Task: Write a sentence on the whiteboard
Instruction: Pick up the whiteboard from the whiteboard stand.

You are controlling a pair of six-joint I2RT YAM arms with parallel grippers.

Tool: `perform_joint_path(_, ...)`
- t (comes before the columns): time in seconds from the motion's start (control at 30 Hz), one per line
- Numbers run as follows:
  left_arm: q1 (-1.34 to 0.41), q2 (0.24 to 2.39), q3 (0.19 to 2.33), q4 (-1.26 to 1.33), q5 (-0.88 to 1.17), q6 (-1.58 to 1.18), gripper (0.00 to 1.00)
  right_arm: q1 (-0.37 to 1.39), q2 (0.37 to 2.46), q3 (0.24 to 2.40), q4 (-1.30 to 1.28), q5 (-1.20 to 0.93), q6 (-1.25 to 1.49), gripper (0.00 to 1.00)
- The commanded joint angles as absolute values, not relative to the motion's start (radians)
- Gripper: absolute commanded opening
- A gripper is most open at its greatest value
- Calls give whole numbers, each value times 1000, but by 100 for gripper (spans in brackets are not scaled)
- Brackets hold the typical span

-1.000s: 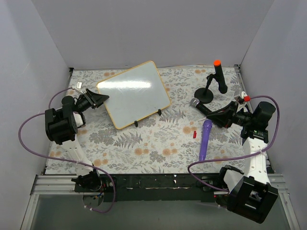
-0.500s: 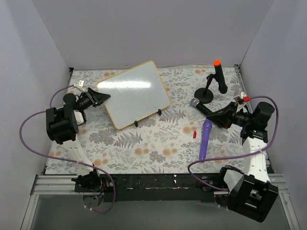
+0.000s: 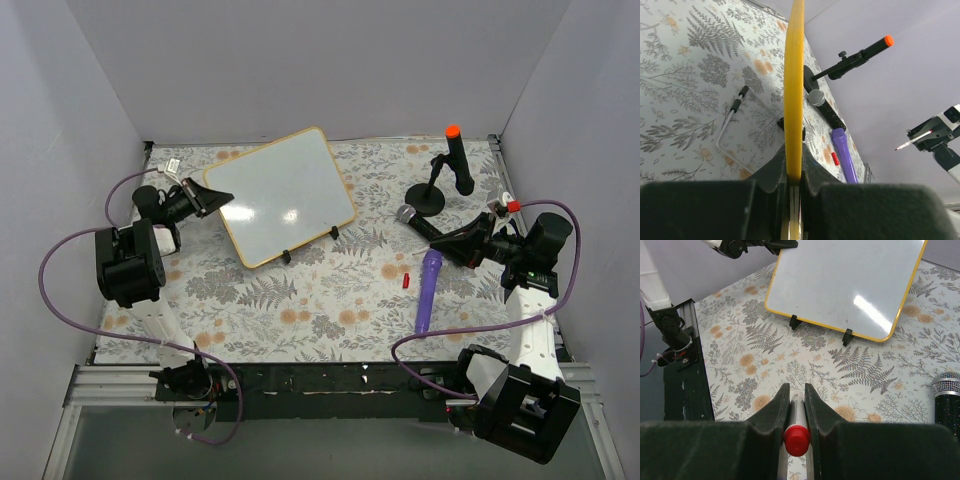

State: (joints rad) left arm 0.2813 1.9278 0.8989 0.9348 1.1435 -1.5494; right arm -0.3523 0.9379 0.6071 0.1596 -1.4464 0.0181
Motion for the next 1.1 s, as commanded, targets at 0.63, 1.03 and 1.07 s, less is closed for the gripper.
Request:
perform_joint_path(0.63, 278, 1727, 907, 1147, 1083, -1650, 0, -354, 939, 603, 193, -1454, 2, 1)
perform_joint_path(1.03, 268, 1660, 965, 1135, 1052, -1669, 0, -354, 942, 601, 192, -1453, 2, 1)
perform_joint_path(1.07, 264, 1654, 972, 1129, 1054, -1674, 0, -354, 942, 601, 192, -1454, 3, 1)
